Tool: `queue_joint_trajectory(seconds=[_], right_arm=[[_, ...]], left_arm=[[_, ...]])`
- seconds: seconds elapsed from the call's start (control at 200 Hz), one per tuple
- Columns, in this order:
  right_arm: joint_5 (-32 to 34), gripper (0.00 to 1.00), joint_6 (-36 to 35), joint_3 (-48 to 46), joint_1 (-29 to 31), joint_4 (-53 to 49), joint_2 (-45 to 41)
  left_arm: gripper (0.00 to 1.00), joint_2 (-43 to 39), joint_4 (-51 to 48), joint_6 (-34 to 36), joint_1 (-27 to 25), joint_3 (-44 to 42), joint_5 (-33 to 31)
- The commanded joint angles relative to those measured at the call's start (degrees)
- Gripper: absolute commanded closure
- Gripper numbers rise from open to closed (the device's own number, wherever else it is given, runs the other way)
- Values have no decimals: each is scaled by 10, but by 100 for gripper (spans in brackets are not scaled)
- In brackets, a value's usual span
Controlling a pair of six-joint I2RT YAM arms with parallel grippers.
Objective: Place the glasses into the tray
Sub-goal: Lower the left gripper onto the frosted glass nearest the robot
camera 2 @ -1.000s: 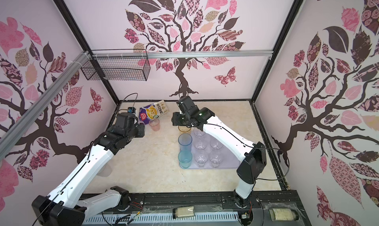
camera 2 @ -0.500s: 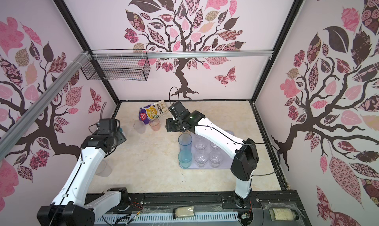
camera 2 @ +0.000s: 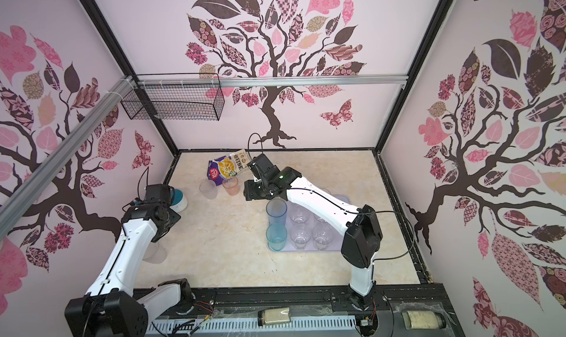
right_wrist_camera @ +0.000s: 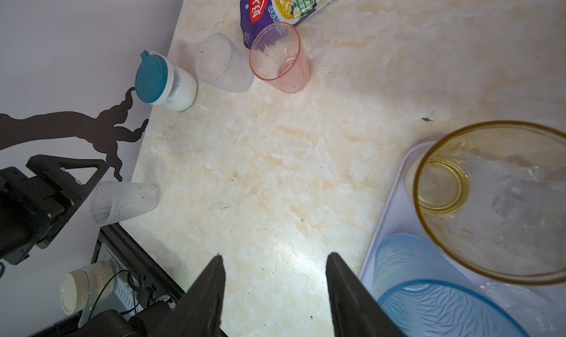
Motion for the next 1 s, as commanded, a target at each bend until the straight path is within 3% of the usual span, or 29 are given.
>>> queue_joint_trajectory(seconds=[0.0, 0.29, 0.395, 0.57, 0.895, 0.995], right_arm=[[2, 44, -8, -5, 4, -7, 5], [4, 44, -5, -17, 4, -8, 6], [2, 44, -5, -13, 5, -10, 8], [9, 44, -8, -10, 5, -17, 7], [21, 44, -9, -21, 8, -18, 0], [34, 44, -11, -25, 8, -20, -5]], left_arm=[[31, 18, 25, -10, 34, -24, 22], [31, 29, 35, -36, 57, -33, 24], [31, 33, 49, -55, 86, -47, 70], [33, 56, 53, -65, 96, -43, 64], [51, 49, 93, -102, 109, -72, 64], [62, 48, 104, -98, 110, -76, 57]])
